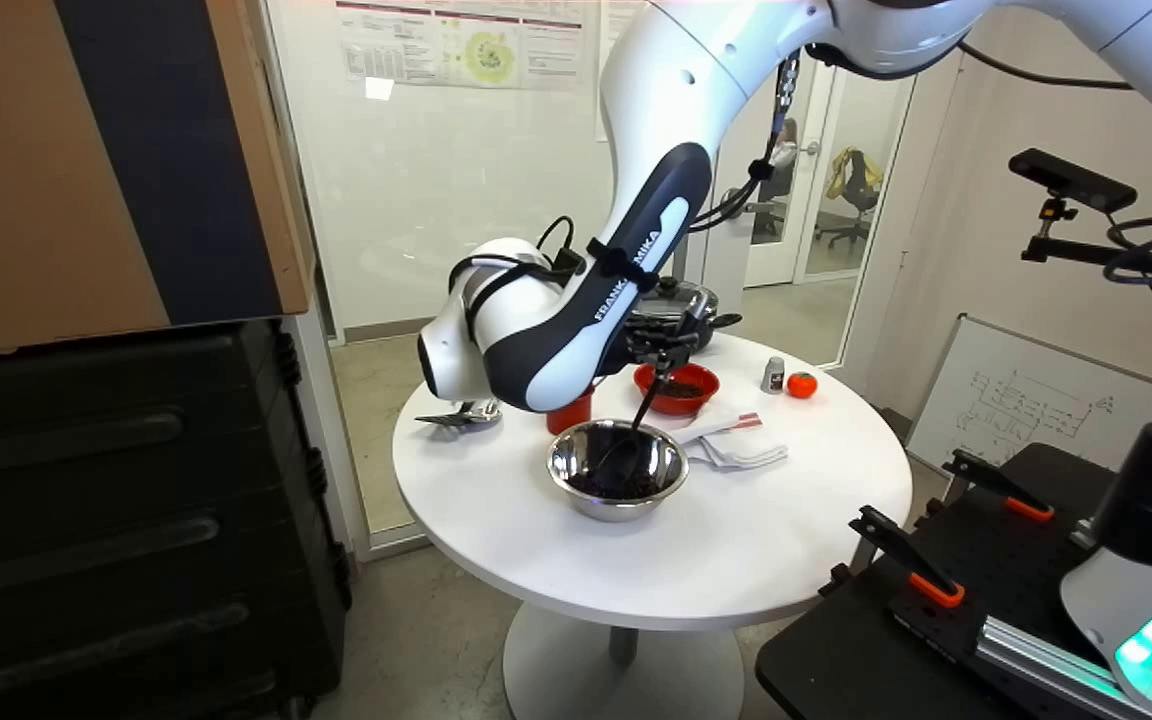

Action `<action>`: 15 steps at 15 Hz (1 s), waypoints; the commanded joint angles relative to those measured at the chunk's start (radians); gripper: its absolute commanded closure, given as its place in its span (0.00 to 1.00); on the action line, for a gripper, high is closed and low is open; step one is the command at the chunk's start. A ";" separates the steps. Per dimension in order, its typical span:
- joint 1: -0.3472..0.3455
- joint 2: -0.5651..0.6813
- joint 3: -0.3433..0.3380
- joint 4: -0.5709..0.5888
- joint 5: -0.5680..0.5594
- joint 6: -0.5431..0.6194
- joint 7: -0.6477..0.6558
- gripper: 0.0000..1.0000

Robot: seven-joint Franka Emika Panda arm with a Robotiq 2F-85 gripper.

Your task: Use the black ladle to stir the contents in the silver bowl

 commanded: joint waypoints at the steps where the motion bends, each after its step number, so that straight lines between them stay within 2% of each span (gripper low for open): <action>1: 0.000 -0.028 -0.015 -0.042 -0.015 -0.021 0.002 0.92; 10: 0.013 0.007 -0.054 -0.016 -0.033 -0.087 0.057 0.92; 15: 0.016 0.008 -0.043 -0.003 -0.021 -0.073 0.125 0.92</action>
